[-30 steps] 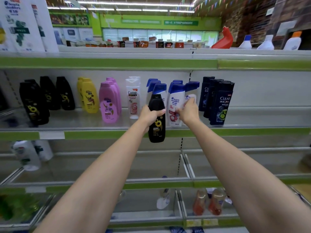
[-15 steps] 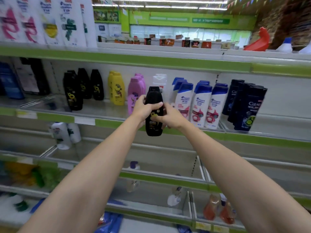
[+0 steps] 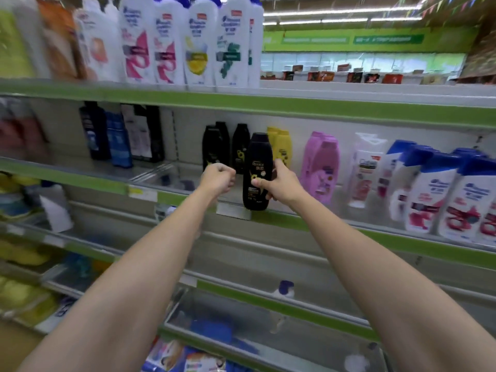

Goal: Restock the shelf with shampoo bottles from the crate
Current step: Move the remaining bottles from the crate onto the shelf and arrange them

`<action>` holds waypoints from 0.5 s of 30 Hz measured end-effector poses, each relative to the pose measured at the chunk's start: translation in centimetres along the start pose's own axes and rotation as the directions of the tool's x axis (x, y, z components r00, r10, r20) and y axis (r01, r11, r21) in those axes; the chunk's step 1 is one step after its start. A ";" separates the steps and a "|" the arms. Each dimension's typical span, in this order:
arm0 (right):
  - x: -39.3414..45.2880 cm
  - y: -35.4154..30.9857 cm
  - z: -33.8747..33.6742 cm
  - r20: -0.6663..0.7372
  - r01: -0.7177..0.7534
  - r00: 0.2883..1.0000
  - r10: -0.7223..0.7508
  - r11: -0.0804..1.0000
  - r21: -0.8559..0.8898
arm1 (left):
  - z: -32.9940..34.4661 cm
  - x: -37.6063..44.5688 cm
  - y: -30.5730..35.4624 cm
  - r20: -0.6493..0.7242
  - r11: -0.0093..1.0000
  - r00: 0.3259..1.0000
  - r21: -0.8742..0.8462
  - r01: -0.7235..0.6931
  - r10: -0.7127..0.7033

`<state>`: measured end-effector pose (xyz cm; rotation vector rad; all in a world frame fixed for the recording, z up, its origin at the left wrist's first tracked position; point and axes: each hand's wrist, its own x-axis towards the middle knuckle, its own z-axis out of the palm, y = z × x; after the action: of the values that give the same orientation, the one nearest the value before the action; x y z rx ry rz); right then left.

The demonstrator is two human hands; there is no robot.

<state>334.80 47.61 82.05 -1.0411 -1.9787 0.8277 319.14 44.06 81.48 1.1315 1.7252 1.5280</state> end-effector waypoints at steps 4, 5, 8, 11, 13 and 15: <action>3.0 -0.9 3.6 -0.049 -0.037 0.998 0.038 0.999 0.016 | -4.3 3.4 -2.0 -0.026 0.992 1.000 0.123 0.000 0.004; 3.5 -0.9 4.2 -0.060 -0.050 0.997 0.051 0.999 0.014 | -4.9 4.0 -2.5 -0.027 0.991 1.000 0.134 0.006 -0.002; 4.8 -0.4 5.4 -0.081 -0.095 0.992 0.094 0.995 -0.011 | -6.3 5.3 -3.8 -0.035 0.990 0.999 0.138 0.021 -0.017; 6.2 0.6 6.1 -0.114 -0.151 0.982 0.147 0.988 -0.019 | -7.1 6.6 -4.3 -0.052 0.992 0.998 0.124 0.036 -0.030; 7.3 0.9 6.3 -0.120 -0.203 0.972 0.203 0.979 0.018 | -7.4 7.0 -4.5 -0.066 0.991 0.997 0.128 0.048 -0.040; 8.3 1.2 6.3 -0.096 -0.243 0.964 0.247 0.968 0.054 | -7.6 7.4 -4.5 -0.073 0.990 0.996 0.125 0.060 -0.051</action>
<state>326.75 54.04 80.39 -1.2961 -1.7618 0.9235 308.18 46.76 79.33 1.0943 1.9086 1.4567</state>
